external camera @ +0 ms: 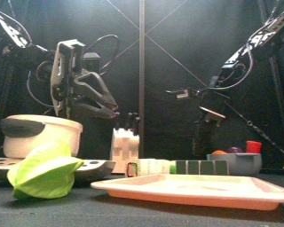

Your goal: Regrasp corn

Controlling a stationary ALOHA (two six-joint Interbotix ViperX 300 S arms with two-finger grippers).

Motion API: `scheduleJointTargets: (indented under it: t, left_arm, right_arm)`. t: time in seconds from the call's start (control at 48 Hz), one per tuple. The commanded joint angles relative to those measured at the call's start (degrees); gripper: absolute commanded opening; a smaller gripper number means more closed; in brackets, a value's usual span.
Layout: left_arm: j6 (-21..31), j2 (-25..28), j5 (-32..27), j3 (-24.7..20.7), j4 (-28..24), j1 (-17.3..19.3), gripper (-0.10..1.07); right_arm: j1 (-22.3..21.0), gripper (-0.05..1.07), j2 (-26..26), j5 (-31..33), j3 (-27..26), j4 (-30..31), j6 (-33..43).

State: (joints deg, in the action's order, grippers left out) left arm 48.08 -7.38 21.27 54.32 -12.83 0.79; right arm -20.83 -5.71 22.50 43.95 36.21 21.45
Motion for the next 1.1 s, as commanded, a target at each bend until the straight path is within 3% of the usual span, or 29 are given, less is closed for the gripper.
scheduleJointTargets:
  t: [0.0, 0.146, 0.271, 0.438, 0.625, 1.083]
  left_arm:
    - [-0.1, -0.8, -0.4, -0.5, -0.2, 0.2, 0.63]
    - [-0.1, -0.9, -0.7, -0.6, -0.3, 0.3, 0.64]
    - [-0.1, -0.9, -0.7, -0.6, -0.3, 0.3, 0.64]
    - [-0.1, -0.9, -0.7, -0.4, -0.2, 0.4, 0.63]
    - [-0.1, -0.9, -0.7, 0.1, -0.2, 0.6, 0.63]
    - [-0.1, -0.8, -0.6, 0.1, -0.2, 0.7, 0.63]
  right_arm:
    - [0.4, 0.89, -1.7, 1.1, -1.9, -6.6, -5.6]
    - [0.9, 0.94, -1.1, 1.7, -3.2, -14.2, -13.9]
    - [1.4, 0.97, 1.2, 2.1, -5.2, -16.3, -18.0]
    - [2.2, 0.97, 6.9, 5.4, -9.1, -15.4, -20.2]
    - [4.1, 0.97, 11.9, 12.1, -12.7, -10.2, -20.3]
    - [4.1, 0.96, 14.3, 8.6, -13.8, -8.2, -20.3]
